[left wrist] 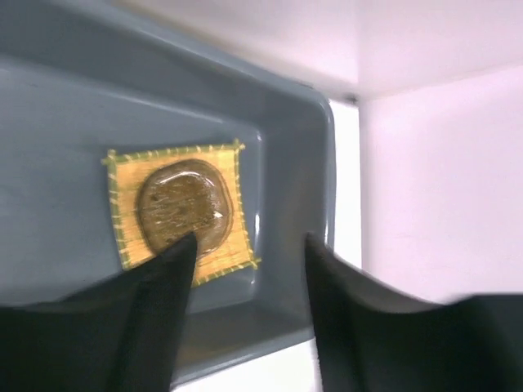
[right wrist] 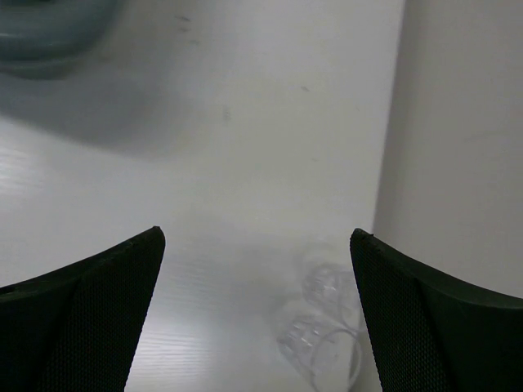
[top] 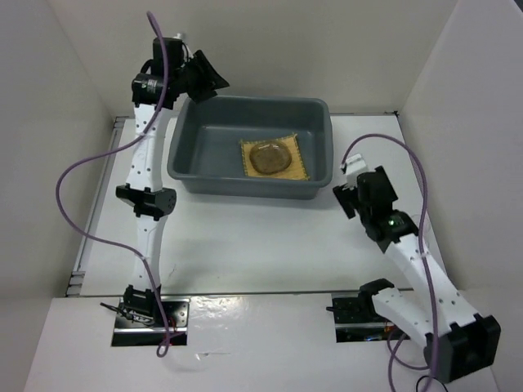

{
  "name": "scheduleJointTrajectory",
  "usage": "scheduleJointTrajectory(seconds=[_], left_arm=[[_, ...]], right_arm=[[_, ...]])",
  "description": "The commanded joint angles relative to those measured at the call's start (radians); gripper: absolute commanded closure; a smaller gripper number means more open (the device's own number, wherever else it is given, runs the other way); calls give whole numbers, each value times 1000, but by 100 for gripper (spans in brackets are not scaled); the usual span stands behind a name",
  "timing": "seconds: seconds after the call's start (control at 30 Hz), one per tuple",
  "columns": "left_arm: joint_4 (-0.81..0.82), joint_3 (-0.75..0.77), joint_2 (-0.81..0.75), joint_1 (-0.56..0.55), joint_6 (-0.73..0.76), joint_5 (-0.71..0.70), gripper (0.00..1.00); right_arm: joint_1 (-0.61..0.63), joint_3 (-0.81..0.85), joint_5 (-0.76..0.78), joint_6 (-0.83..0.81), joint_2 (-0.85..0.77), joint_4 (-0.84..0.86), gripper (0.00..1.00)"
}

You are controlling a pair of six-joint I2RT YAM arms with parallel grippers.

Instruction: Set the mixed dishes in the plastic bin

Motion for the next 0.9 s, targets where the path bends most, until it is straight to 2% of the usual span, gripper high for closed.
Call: scheduleJointTrajectory(seconds=[0.0, 0.07, 0.13, 0.2, 0.27, 0.33, 0.43, 0.63, 0.87], left_arm=[[-146, 21, -57, 18, 115, -103, 44], [-207, -35, -71, 18, 165, -128, 52], [-207, -214, -130, 18, 202, -166, 55], [-207, -250, -141, -6, 231, -195, 55], [-207, -284, -152, -6, 241, -214, 53], [-207, -328, -174, 4, 241, -214, 46], [-207, -383, -183, 35, 241, -205, 41], [-207, -460, -192, 110, 265, -102, 32], [-207, -496, -213, 139, 265, -102, 32]], right_arm=[[-188, 68, 90, -75, 119, -36, 2], [-303, 59, 101, -155, 156, -5, 2], [-360, 47, 169, -166, 232, 7, 2], [-386, 35, 217, -146, 297, -2, 2], [-417, 35, 251, -97, 351, -2, 2], [-481, 44, 251, -87, 396, -2, 2], [-553, 55, 225, -74, 455, 11, 2], [-577, 7, 185, -74, 495, 73, 2], [-664, 25, 60, -107, 587, 106, 3]])
